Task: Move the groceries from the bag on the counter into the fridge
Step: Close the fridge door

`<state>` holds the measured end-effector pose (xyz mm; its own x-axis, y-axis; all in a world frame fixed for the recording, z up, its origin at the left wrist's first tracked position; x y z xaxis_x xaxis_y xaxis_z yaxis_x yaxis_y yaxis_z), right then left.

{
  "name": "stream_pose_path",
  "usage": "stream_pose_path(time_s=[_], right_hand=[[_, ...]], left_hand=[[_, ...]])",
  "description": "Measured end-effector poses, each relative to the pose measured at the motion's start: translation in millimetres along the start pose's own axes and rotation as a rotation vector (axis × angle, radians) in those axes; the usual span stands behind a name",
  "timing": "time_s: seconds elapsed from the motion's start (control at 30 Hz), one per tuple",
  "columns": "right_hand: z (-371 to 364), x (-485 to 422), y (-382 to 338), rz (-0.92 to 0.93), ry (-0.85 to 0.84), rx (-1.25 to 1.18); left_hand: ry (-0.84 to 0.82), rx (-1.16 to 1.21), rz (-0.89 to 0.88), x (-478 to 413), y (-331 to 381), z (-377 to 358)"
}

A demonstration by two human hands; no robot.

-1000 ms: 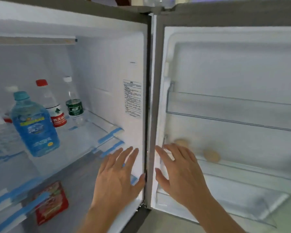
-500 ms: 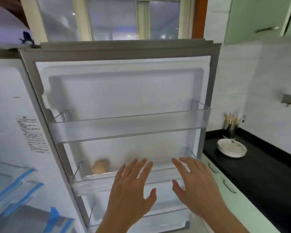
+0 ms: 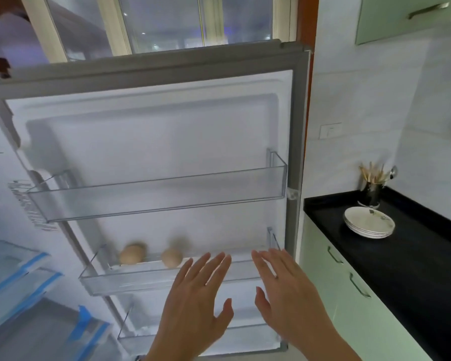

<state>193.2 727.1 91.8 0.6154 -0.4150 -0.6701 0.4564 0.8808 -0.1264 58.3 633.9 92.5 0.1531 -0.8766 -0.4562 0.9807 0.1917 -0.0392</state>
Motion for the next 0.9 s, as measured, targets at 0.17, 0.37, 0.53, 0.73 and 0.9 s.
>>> stream_pose_path(time_s=[0.17,0.37,0.53,0.73,0.9], right_hand=[[14,17,-20,-0.022,0.007,-0.018],[33,48,-67,-0.043,-0.063,0.015],[57,83,-115,-0.042,-0.090,-0.048],[104,127,-146,-0.023,-0.056,-0.100],[141,150,-145,-0.001,0.002,-0.176]], left_hand=[[0.014,0.060,-0.007,22,-1,10],[0.025,0.075,-0.034,63,-4,32],[0.043,0.068,0.005,107,-9,55],[0.029,0.090,-0.017,167,31,77],[0.056,0.121,-0.067,207,70,100]])
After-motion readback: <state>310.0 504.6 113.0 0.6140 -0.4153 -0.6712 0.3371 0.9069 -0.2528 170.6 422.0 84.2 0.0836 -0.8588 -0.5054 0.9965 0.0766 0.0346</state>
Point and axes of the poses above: each hand's wrist, its own x-axis away from the middle knuckle, its own z-axis out of the back of the hand, y = z × x, the point moved 7 cm from there along -x, towards the middle knuckle, and after that the axes turned 6 degrees about -x, right-handed, at the moved point
